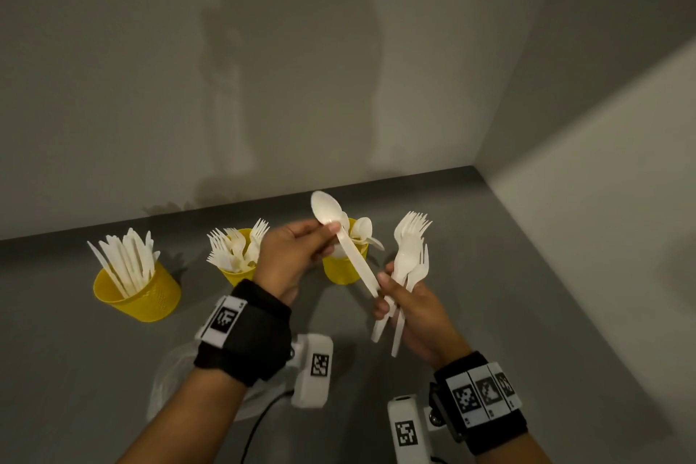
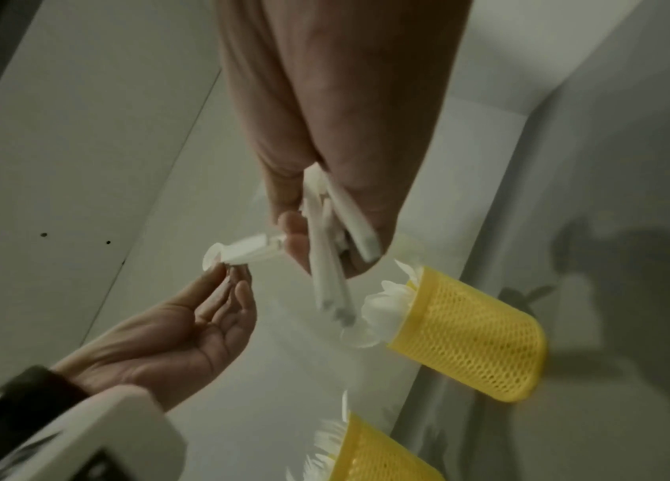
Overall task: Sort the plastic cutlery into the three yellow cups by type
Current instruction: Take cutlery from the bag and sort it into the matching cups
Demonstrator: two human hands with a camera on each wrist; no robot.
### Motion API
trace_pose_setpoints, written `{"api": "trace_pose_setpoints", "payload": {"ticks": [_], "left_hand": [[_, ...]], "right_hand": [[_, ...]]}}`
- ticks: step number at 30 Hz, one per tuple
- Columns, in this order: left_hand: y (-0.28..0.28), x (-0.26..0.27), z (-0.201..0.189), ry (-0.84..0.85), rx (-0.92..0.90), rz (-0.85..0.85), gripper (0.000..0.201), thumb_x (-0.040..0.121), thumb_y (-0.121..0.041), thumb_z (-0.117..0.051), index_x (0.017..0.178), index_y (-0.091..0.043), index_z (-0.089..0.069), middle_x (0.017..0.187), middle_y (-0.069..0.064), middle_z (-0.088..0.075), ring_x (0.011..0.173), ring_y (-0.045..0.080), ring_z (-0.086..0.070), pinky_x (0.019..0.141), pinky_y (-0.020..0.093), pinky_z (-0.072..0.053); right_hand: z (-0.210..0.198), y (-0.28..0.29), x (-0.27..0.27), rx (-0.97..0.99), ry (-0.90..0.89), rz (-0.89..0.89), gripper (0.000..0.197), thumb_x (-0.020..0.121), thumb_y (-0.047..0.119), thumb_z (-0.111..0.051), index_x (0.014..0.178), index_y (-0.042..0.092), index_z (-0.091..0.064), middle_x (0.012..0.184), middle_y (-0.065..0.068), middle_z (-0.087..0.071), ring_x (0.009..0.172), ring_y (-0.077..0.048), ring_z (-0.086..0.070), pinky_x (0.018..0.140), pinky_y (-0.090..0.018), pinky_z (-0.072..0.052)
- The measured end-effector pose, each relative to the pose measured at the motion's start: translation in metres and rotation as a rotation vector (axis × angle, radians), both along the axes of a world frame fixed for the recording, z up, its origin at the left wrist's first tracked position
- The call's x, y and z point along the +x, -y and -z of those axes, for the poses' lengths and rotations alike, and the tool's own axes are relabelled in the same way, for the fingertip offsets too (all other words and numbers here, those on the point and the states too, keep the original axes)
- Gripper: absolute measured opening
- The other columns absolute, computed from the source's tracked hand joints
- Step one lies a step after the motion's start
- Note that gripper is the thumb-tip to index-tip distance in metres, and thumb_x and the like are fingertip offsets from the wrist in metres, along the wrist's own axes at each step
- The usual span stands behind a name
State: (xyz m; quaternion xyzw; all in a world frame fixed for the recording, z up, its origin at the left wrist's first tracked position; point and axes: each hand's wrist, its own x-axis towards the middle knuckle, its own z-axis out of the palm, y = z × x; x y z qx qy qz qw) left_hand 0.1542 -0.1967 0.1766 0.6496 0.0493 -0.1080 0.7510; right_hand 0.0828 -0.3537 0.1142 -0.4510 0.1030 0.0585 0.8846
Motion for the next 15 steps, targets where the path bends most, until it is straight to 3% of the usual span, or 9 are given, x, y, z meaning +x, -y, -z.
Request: {"api": "trace_pose_setpoints", "payload": {"ticks": [3,7,9,11,13,15], "left_hand": [[0.004,0.028,-0.004,0.108,0.085,-0.161,0.009,0.075,-0.013,-0.072,0.083,-0.015,-0.072,0.072,0.001,-0.072,0.068,0.014,-0.064,0.068,0.023,-0.054],[0.023,0.051,0.004,0.223,0.280,-0.224,0.027,0.072,-0.015,-0.075,0.097,-0.006,-0.070,0.084,0.007,-0.071,0.069,0.011,-0.064,0.069,0.016,-0.053],[0.032,0.057,0.015,0.223,0.368,-0.206,0.028,0.073,-0.015,-0.075,0.098,-0.004,-0.070,0.088,0.010,-0.071,0.074,0.016,-0.064,0.078,0.028,-0.054],[0.039,0.061,0.029,0.216,0.492,-0.137,0.025,0.073,-0.016,-0.074,0.095,-0.004,-0.071,0.090,0.012,-0.071,0.081,0.022,-0.064,0.081,0.031,-0.051],[0.042,0.062,0.044,0.258,0.810,-0.029,0.026,0.072,-0.027,-0.074,0.091,-0.009,-0.072,0.103,0.007,-0.066,0.099,0.026,-0.058,0.083,0.029,-0.040],[0.040,0.061,0.055,0.299,1.164,0.074,0.034,0.070,-0.043,-0.072,0.095,-0.020,-0.072,0.117,-0.003,-0.054,0.112,0.025,-0.043,0.091,0.035,-0.030]], "right_hand": [[0.008,0.008,0.000,0.032,-0.007,0.031,0.006,0.086,0.012,-0.050,0.091,0.013,-0.049,0.065,-0.002,-0.050,0.051,-0.012,-0.046,0.049,-0.025,-0.042],[0.011,0.016,-0.001,-0.028,-0.026,0.055,0.009,0.090,0.006,-0.046,0.093,0.011,-0.053,0.073,-0.007,-0.053,0.053,-0.011,-0.051,0.046,-0.022,-0.043],[0.009,0.020,-0.002,-0.115,-0.042,0.058,0.010,0.090,0.005,-0.048,0.095,0.010,-0.055,0.076,-0.008,-0.054,0.053,-0.009,-0.051,0.046,-0.021,-0.044],[0.008,0.024,-0.002,-0.224,-0.047,0.064,0.010,0.089,0.005,-0.051,0.093,0.010,-0.059,0.074,-0.008,-0.054,0.052,-0.007,-0.051,0.046,-0.021,-0.044],[0.007,0.027,-0.001,-0.353,-0.041,0.085,0.011,0.088,0.005,-0.054,0.090,0.013,-0.062,0.069,-0.008,-0.053,0.049,-0.007,-0.050,0.045,-0.021,-0.044],[0.006,0.031,0.000,-0.494,-0.047,0.125,0.011,0.087,0.005,-0.057,0.087,0.015,-0.062,0.067,-0.006,-0.057,0.046,-0.005,-0.050,0.045,-0.019,-0.044]]}}
